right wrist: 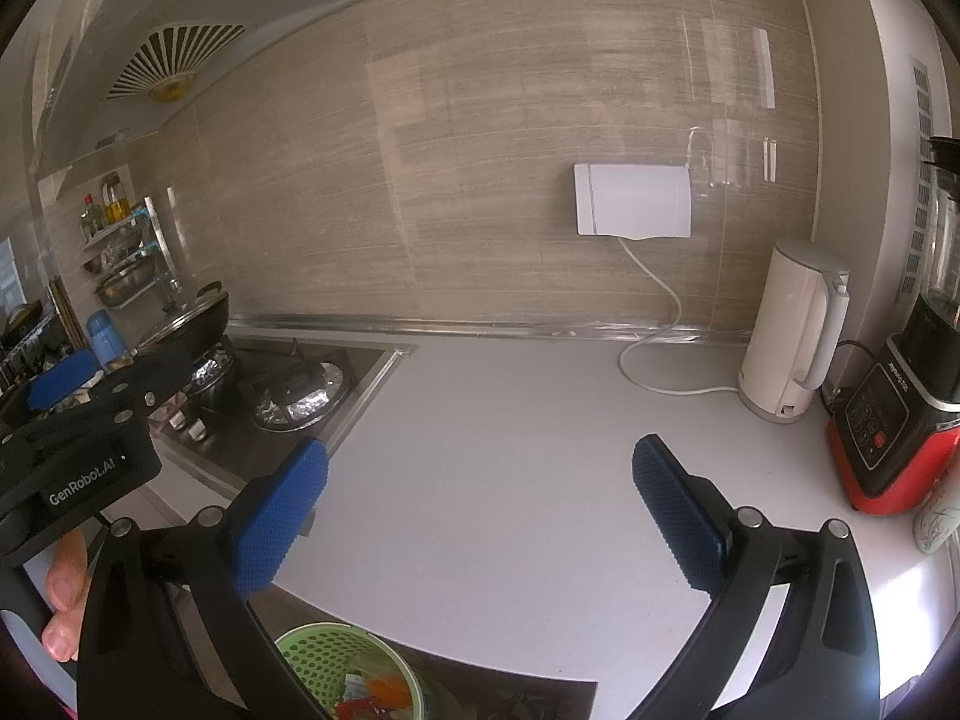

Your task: Collect trash

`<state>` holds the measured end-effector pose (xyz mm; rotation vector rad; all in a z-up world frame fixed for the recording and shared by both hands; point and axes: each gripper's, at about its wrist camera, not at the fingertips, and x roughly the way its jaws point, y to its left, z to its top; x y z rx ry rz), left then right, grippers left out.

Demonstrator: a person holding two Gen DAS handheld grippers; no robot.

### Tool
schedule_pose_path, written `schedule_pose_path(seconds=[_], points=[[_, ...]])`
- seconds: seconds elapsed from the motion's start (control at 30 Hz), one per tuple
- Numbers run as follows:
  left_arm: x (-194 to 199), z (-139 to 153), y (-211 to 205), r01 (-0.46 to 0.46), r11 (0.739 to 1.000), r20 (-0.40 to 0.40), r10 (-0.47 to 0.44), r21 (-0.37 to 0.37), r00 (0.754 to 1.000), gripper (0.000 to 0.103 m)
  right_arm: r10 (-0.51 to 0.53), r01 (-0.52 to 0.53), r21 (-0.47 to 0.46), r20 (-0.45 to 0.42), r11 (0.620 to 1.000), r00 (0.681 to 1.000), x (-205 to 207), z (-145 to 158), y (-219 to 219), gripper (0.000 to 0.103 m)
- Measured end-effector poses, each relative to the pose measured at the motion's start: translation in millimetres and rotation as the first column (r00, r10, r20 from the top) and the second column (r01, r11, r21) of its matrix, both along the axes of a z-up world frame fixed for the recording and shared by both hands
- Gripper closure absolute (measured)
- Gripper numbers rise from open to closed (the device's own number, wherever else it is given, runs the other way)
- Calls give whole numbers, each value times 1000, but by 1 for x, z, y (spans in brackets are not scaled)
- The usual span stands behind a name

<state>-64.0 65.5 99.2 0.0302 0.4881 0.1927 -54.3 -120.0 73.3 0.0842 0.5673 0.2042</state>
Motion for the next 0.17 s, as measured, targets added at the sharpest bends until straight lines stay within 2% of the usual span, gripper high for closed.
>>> schedule_pose_path(seconds=[0.17], points=[[1,-2,4,-3,1000,-8,3,-19,1000,8,5,-5,-2,-2,1000,1000,3,-1,-2,2]])
